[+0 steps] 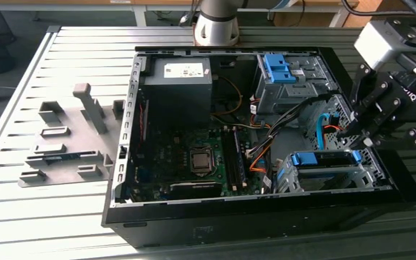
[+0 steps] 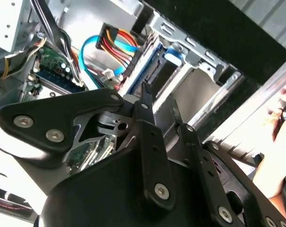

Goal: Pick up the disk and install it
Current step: 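Insert the first disk wire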

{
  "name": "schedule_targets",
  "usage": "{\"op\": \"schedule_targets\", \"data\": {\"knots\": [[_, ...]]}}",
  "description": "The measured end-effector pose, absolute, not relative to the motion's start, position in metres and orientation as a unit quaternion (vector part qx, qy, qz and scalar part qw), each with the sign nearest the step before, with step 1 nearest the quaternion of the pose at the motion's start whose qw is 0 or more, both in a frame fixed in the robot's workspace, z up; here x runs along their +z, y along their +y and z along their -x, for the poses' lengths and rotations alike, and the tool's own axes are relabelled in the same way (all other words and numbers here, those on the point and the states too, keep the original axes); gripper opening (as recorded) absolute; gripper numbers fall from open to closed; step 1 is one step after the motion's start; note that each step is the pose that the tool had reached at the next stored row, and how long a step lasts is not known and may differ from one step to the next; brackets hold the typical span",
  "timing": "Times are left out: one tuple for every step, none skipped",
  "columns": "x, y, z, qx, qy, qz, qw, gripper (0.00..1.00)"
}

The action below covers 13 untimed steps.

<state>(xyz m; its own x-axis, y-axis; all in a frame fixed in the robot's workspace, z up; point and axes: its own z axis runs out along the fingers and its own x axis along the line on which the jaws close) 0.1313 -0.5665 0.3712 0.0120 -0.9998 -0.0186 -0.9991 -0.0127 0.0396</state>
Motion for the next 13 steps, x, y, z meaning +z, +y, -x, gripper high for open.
{"op": "schedule_targets", "data": {"knots": [[0.371,-0.564,-0.132,-0.021,-0.703,-0.711,0.008,0.31],[0.370,-0.562,-0.133,-0.021,-0.703,-0.711,0.008,0.31],[0.369,-0.559,-0.135,-0.021,-0.703,-0.711,0.008,0.31],[0.369,-0.557,-0.136,-0.021,-0.703,-0.711,0.008,0.31],[0.368,-0.555,-0.138,-0.021,-0.703,-0.711,0.008,0.31],[0.367,-0.553,-0.139,-0.021,-0.703,-0.711,0.008,0.31],[0.366,-0.551,-0.140,-0.021,-0.703,-0.711,0.008,0.31],[0.365,-0.549,-0.141,-0.021,-0.703,-0.711,0.008,0.31],[0.364,-0.547,-0.141,-0.021,-0.703,-0.711,0.008,0.31],[0.364,-0.546,-0.141,-0.021,-0.703,-0.711,0.008,0.31],[0.363,-0.545,-0.141,-0.021,-0.703,-0.711,0.008,0.31],[0.362,-0.543,-0.141,-0.021,-0.703,-0.711,0.008,0.31],[0.361,-0.543,-0.141,-0.021,-0.703,-0.711,0.008,0.31]]}}
